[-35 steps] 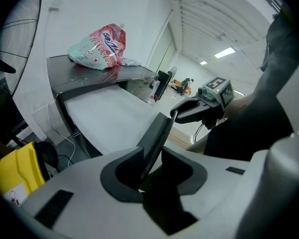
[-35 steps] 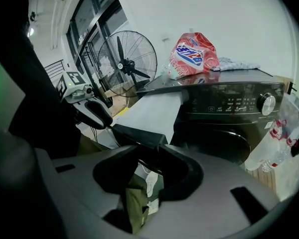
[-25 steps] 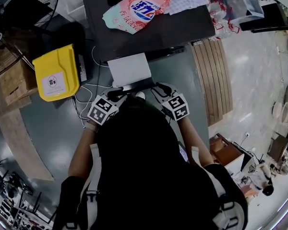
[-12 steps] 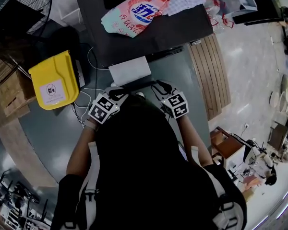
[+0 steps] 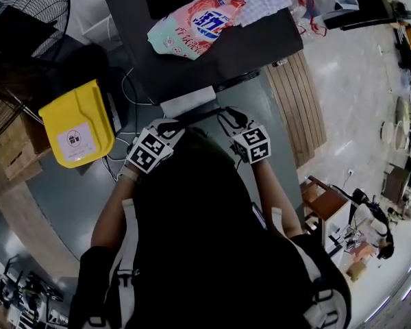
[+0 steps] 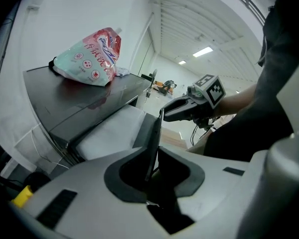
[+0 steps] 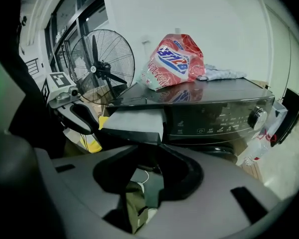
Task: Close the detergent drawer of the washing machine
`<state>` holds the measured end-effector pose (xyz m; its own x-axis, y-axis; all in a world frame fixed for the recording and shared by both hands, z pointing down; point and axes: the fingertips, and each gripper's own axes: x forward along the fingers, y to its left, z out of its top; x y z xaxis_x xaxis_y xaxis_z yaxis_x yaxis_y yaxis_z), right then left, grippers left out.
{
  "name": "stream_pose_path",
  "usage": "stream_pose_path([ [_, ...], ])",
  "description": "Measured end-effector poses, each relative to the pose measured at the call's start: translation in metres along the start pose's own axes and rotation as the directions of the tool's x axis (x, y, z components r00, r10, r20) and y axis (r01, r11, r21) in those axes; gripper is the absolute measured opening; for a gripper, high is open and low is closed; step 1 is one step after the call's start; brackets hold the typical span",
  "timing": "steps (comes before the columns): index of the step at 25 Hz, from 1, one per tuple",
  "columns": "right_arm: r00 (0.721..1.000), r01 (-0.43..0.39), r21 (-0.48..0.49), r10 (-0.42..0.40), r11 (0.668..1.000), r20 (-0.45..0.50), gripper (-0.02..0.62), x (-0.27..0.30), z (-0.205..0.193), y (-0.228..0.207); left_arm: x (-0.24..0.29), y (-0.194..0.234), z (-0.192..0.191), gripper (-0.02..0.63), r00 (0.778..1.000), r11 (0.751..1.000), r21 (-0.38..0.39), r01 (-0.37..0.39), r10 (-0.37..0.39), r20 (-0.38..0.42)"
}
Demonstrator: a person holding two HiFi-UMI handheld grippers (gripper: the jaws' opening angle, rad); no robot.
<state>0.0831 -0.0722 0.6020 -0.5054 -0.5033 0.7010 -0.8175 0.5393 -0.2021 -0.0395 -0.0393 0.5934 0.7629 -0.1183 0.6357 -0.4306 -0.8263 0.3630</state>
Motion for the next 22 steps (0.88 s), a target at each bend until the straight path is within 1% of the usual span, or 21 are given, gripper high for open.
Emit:
stream_pose_path([
  [5, 0.999, 0.041, 0.023, -0.041, 0.999, 0.011, 0.133, 0.003, 0.003, -0.001, -0.003, 0.003, -0.002, 0.067, 0.999, 0.998, 0.05, 0.038, -0.037, -0.016],
  [10, 0.997, 0.072, 0.059, -0.074, 0.996, 0.033, 0.133, 0.007, 0.008, -0.003, -0.007, 0.011, -0.002, 0.067, 0.999, 0.998, 0.051, 0.038, -0.038, 0.0],
  [15, 0.996, 0.076, 0.07, -0.079, 0.995, 0.045, 0.133, 0.009, 0.014, -0.005, -0.014, 0.016, 0.0, 0.068, 1.0, 0.998, 0.063, 0.015, -0.015, 0.006],
  [19, 0.996, 0.07, 0.077, -0.074, 0.995, 0.051, 0.135, 0.01, 0.016, -0.006, -0.02, 0.021, 0.001, 0.072, 1.0, 0.999, 0.045, -0.019, 0.019, 0.014],
  [22, 0.996, 0.063, 0.075, -0.067, 0.995, 0.057, 0.135, 0.011, 0.017, -0.005, -0.027, 0.025, -0.002, 0.075, 0.998, 0.999, 0.012, -0.051, 0.05, 0.024],
])
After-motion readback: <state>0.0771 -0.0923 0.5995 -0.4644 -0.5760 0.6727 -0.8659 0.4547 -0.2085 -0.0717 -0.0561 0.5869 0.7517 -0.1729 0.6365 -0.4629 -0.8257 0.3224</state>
